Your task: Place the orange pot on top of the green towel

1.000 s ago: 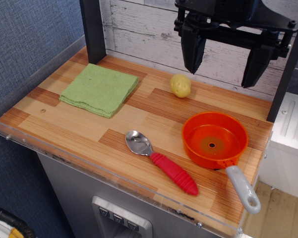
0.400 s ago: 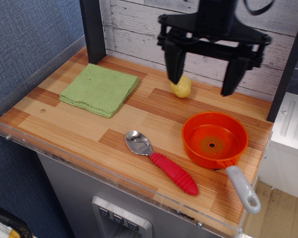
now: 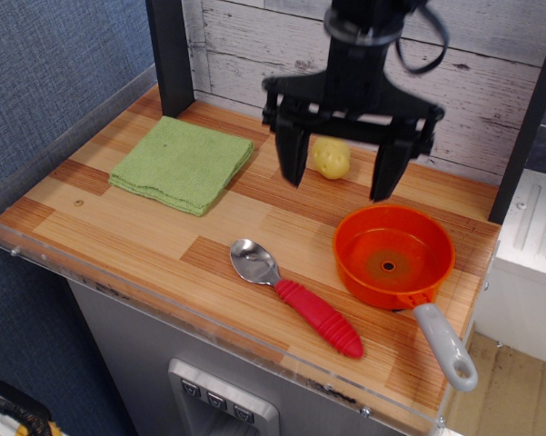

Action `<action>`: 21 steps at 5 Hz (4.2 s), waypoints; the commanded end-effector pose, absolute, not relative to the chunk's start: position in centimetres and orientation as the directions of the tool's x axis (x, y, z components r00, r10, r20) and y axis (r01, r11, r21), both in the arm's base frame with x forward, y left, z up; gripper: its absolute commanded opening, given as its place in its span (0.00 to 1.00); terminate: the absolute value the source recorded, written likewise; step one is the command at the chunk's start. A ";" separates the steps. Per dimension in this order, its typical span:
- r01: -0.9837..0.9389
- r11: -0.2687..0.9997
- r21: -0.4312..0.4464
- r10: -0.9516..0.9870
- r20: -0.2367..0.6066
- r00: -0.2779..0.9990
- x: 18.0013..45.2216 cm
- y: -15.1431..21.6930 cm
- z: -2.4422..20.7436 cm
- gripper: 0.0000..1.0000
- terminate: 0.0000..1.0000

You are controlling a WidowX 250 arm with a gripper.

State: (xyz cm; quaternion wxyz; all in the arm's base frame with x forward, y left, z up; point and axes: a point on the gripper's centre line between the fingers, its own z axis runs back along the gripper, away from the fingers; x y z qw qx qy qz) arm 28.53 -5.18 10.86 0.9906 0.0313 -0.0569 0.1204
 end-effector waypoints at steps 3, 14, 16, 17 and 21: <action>-0.272 0.962 0.029 0.266 0.129 0.955 30.5 -4.2 5.6 1.00 0.00; -0.508 0.861 -0.031 0.509 0.088 0.856 27.9 -0.6 9.3 0.00 0.00; -0.567 0.823 0.040 0.560 0.115 0.821 27.7 5.3 10.3 0.00 0.00; -0.597 0.801 0.046 0.590 0.116 0.799 28.2 7.9 10.5 0.00 0.00; -0.716 0.698 0.020 0.711 0.099 0.696 29.1 16.9 7.4 0.00 0.00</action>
